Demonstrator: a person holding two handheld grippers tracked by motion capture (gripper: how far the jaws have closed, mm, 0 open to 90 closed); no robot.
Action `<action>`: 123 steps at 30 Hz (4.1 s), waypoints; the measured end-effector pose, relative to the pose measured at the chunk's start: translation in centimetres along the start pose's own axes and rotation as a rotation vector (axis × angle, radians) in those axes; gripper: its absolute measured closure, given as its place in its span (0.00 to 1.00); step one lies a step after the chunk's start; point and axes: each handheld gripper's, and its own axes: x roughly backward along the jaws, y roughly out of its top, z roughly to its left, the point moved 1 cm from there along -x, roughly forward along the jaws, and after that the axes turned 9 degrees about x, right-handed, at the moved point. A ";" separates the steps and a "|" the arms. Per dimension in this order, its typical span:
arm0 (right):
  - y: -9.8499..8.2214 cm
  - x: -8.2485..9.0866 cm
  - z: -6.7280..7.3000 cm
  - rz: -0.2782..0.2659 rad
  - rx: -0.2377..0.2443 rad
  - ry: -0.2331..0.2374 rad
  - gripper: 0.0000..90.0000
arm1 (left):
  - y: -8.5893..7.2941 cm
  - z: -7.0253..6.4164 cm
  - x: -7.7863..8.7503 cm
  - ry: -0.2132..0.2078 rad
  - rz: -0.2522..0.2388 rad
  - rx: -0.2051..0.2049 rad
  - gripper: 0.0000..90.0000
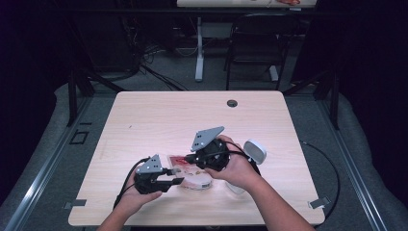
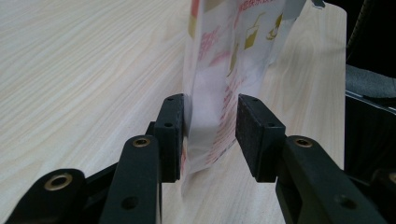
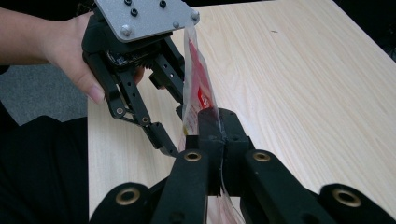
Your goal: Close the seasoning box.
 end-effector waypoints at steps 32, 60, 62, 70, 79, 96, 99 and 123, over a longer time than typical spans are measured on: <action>1.6 3.4 0.3 -0.083 0.045 0.044 1.00 | -0.2 -0.7 -1.4 -0.073 0.034 -0.030 0.52; 2.4 4.8 0.4 -0.119 0.050 0.048 1.00 | -0.3 -0.5 -1.7 -0.118 0.068 0.015 0.69; 2.3 4.9 0.3 -0.118 0.045 0.045 1.00 | -0.2 -0.6 -1.7 -0.123 0.072 0.012 0.71; 2.0 5.4 0.2 -0.121 0.035 0.034 1.00 | 0.2 -0.8 -1.4 -0.121 0.085 0.002 0.74; 1.5 5.9 0.1 -0.124 0.030 0.008 0.98 | 0.9 -0.7 -0.8 -0.114 0.135 0.002 0.75; -0.6 7.3 -0.1 -0.123 -0.007 -0.029 0.85 | 1.6 -1.2 -0.5 -0.076 0.199 -0.025 0.78; -1.0 7.7 -0.1 -0.132 -0.008 -0.054 0.83 | 1.6 -1.3 -0.4 -0.065 0.203 -0.020 0.78; -4.5 8.4 -0.3 -0.175 -0.050 -0.068 1.00 | 1.7 -1.5 -0.1 -0.076 0.228 -0.010 0.81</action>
